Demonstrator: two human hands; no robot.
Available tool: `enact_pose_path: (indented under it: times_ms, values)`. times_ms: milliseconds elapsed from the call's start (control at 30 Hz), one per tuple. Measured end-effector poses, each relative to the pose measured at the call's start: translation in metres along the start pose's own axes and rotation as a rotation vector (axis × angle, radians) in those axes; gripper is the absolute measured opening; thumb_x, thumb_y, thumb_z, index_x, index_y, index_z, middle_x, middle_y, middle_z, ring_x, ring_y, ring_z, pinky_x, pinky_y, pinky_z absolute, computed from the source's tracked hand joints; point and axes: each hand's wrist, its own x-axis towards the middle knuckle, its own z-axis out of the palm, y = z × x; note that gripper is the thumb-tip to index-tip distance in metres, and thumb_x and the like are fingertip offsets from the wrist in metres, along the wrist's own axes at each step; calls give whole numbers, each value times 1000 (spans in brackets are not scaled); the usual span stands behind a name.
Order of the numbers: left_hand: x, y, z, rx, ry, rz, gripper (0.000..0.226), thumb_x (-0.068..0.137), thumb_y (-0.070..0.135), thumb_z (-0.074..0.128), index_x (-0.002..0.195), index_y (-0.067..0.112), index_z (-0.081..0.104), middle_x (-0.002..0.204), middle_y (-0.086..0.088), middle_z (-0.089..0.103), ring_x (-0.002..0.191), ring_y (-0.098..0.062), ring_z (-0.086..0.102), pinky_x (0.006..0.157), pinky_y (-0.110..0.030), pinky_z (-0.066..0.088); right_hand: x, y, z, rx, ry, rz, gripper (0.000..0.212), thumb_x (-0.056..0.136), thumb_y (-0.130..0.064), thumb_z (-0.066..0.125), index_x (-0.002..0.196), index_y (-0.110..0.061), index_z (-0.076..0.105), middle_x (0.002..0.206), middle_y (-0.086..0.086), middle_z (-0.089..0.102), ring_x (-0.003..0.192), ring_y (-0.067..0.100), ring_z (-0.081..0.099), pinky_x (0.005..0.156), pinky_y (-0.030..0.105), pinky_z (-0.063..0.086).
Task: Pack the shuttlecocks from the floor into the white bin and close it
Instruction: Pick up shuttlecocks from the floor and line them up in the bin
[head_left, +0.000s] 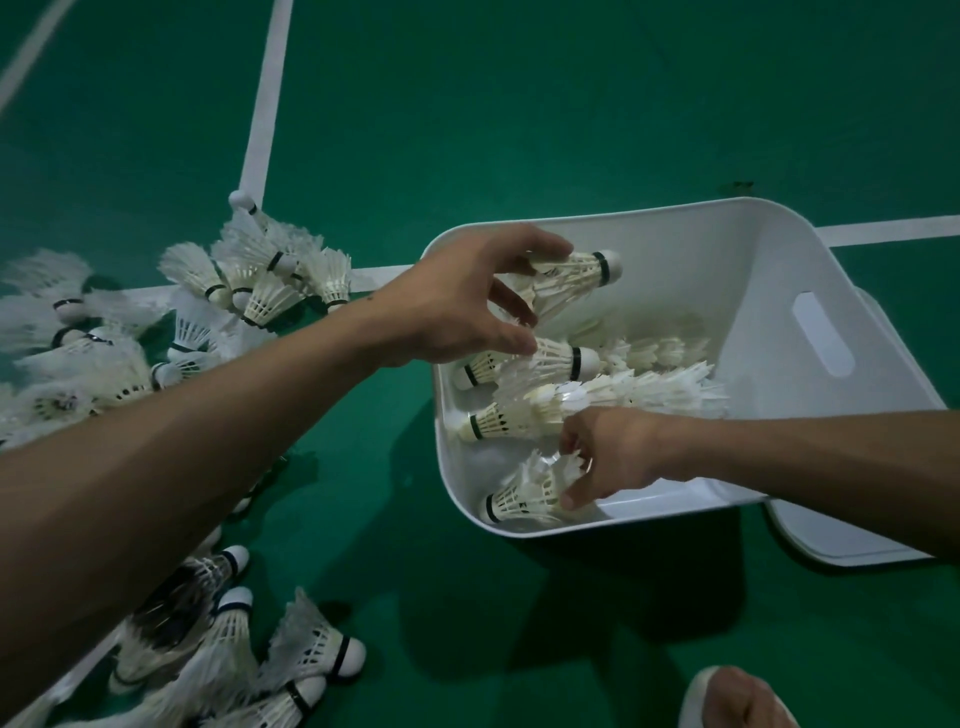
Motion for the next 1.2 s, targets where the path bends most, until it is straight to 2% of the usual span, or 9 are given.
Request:
enact_pose_path:
  times_ms: [100, 233, 433, 667, 767, 900, 1033, 1133, 1200]
  values:
    - [3, 0, 2, 42, -6, -25, 77, 68, 2, 81, 133, 29, 48, 126, 6, 52, 86, -5, 68, 84, -29, 56, -7, 4, -12, 230, -74, 16, 61, 73, -24, 82, 123, -15, 49, 96, 7, 63, 67, 16, 64, 58, 23, 54]
    - [6, 2, 6, 83, 14, -72, 79, 67, 2, 82, 134, 28, 48, 126, 4, 54, 90, -9, 67, 86, -29, 54, -22, 20, -35, 334, -103, 20, 55, 74, -20, 81, 120, -11, 52, 104, 15, 68, 84, 26, 68, 71, 30, 58]
    - [8, 9, 16, 6, 91, -96, 80, 66, 0, 82, 133, 27, 49, 128, 1, 55, 84, -12, 70, 85, -34, 56, -44, 26, -56, 836, 66, -47, 46, 64, -19, 74, 106, -3, 61, 105, 16, 68, 89, 28, 68, 83, 36, 57]
    - [11, 15, 27, -45, 129, -97, 79, 66, -1, 81, 133, 26, 49, 119, 6, 56, 81, -8, 70, 77, -23, 56, -46, 17, -54, 1244, 160, -102, 37, 62, -14, 74, 96, -9, 61, 77, 7, 71, 69, 20, 67, 68, 30, 57]
    - [10, 13, 29, -53, 118, -116, 76, 68, 4, 81, 133, 27, 49, 122, 4, 56, 84, -10, 70, 81, -27, 56, -47, 16, -55, 1316, 181, -108, 28, 66, -5, 74, 92, -8, 61, 70, 6, 69, 58, 15, 64, 61, 25, 54]
    - [9, 10, 29, -22, 165, -137, 65, 73, 19, 80, 131, 26, 52, 122, 4, 58, 86, -10, 67, 80, -26, 54, -45, 26, -64, 1256, 352, -83, 12, 76, 3, 70, 77, -7, 65, 69, 5, 67, 68, 19, 62, 67, 30, 53]
    - [10, 6, 26, 14, 220, -132, 53, 77, 16, 77, 125, 23, 57, 116, 5, 60, 89, -10, 64, 88, -33, 53, -46, 34, -68, 1077, 426, -136, 24, 76, 9, 68, 94, -6, 73, 90, 9, 72, 81, 21, 64, 72, 31, 56]
    - [13, 2, 26, 35, 222, -132, 42, 80, 12, 73, 117, 28, 61, 114, 7, 63, 88, -9, 64, 85, -33, 55, -48, 34, -62, 625, 412, -206, 35, 77, 1, 73, 108, -15, 71, 91, 2, 74, 73, 14, 66, 67, 24, 56]
    - [16, -1, 26, 88, 228, -123, 37, 82, 11, 71, 114, 29, 63, 109, 9, 63, 91, -7, 62, 84, -29, 53, -45, 34, -56, 265, 347, -212, 47, 79, -13, 76, 123, -21, 63, 91, 1, 73, 79, 18, 68, 77, 30, 55]
